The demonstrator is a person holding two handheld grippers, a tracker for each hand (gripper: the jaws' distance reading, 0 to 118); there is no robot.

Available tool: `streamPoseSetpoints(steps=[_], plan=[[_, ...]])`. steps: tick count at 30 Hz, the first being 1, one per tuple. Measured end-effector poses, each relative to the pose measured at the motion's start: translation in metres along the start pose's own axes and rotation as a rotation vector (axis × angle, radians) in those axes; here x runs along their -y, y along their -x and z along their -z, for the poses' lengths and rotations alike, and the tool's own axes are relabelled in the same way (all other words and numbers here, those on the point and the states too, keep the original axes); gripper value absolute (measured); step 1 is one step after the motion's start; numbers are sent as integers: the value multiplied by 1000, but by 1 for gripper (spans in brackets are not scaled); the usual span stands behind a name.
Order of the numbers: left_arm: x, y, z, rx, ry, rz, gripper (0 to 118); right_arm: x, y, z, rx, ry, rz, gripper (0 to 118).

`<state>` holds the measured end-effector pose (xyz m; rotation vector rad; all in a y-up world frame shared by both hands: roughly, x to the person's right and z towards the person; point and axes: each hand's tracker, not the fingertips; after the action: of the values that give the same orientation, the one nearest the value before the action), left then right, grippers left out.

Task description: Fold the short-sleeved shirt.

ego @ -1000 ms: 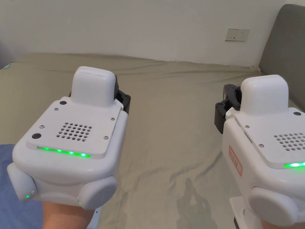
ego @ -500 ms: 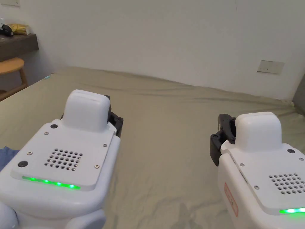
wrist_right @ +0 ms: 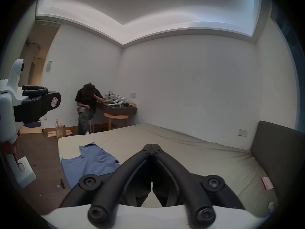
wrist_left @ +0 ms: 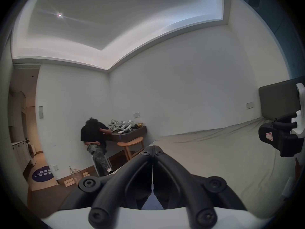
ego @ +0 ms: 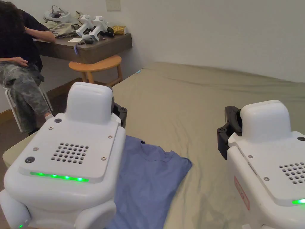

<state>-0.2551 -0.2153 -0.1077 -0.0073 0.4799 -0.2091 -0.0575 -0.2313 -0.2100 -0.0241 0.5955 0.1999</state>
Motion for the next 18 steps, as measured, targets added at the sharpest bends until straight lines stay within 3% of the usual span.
streamPoseSetpoints(steps=[7,18], plan=[[16,16,9,-38,48,7,0,6,12,7,-43,15,-1,1],[91,1,80,143,367,-42,0,19,-13,12,6,79,-18,1]])
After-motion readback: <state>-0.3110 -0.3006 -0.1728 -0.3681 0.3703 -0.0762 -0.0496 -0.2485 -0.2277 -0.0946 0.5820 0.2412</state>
